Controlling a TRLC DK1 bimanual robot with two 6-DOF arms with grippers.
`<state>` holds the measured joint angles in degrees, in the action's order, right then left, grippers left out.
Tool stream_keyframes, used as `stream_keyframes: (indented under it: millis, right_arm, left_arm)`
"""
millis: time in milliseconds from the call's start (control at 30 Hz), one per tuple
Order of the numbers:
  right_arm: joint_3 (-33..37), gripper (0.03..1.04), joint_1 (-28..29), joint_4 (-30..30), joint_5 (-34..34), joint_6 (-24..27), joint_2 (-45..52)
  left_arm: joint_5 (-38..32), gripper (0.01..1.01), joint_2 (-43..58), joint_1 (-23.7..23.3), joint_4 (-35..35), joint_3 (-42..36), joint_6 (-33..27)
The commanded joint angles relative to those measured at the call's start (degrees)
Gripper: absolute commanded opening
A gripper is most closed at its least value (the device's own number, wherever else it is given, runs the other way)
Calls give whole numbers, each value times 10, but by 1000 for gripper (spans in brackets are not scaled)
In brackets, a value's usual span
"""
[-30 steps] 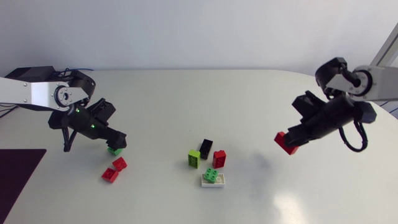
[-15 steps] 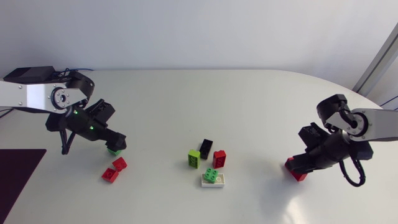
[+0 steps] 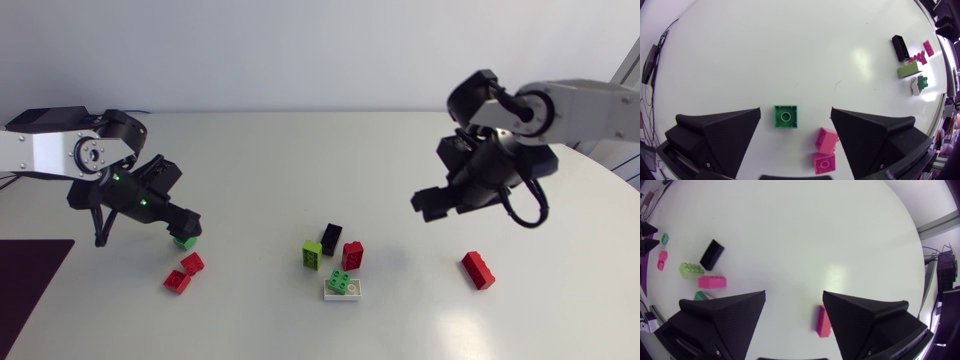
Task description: Sort duplo bricks by size, large to the right and small to the left
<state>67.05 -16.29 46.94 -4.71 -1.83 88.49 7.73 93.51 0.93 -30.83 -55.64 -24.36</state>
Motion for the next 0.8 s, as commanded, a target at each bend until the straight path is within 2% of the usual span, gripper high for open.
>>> stream_keyframes:
  millis: [0, 133, 333, 533, 767]
  right_arm:
    - [54, 867, -42, 39, 3, -70, 43]
    - [99, 867, -94, 55, 14, -132, 93]
    - [104, 867, -161, 43, 32, -191, 139]
    - [111, 867, -224, 32, 31, -201, 151]
    - [97, 867, -238, 20, 27, -201, 171]
  left_arm:
    - [5, 977, -12, 2, -1, 19, 6]
    - [5, 977, -18, 0, -1, 31, 6]
    - [5, 977, -19, -21, -1, 40, -6]
    - [5, 977, -17, -30, 1, 40, -12]
    - [5, 977, -8, -30, 12, 47, -12]
